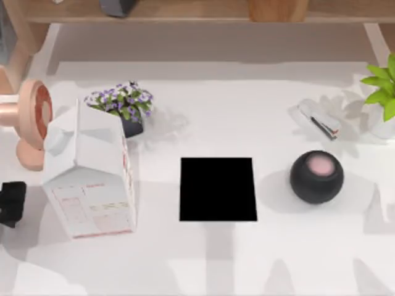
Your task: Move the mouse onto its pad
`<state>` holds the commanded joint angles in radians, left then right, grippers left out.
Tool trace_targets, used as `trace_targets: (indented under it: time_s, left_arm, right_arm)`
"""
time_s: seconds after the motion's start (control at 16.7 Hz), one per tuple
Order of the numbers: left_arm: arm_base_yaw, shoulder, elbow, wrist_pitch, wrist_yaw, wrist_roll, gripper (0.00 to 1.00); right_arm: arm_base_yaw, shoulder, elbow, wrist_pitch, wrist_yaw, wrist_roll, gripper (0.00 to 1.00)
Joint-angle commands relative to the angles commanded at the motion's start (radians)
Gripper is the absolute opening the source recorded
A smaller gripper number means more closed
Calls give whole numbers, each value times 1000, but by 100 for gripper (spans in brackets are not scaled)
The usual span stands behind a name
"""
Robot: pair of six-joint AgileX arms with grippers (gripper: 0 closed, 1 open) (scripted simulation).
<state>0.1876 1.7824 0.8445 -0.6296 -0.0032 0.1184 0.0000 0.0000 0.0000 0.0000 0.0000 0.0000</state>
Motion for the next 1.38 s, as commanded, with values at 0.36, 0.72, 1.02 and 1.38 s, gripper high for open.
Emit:
trace_targets:
  time_s: [0.36,0.72,1.02,1.38]
  left_arm:
    - [0,0,0,0,0,0,0]
    - [-1,-91,108,-160,7,0,0]
    - [-4,-182,247,-417,7,-3,0]
    - [-4,-209,277,-457,7,-3,0]
  right_arm:
    - [0,0,0,0,0,0,100]
    - [0,0,0,0,0,0,100]
    - [0,0,0,0,0,0,100]
    - [0,0,0,0,0,0,100]
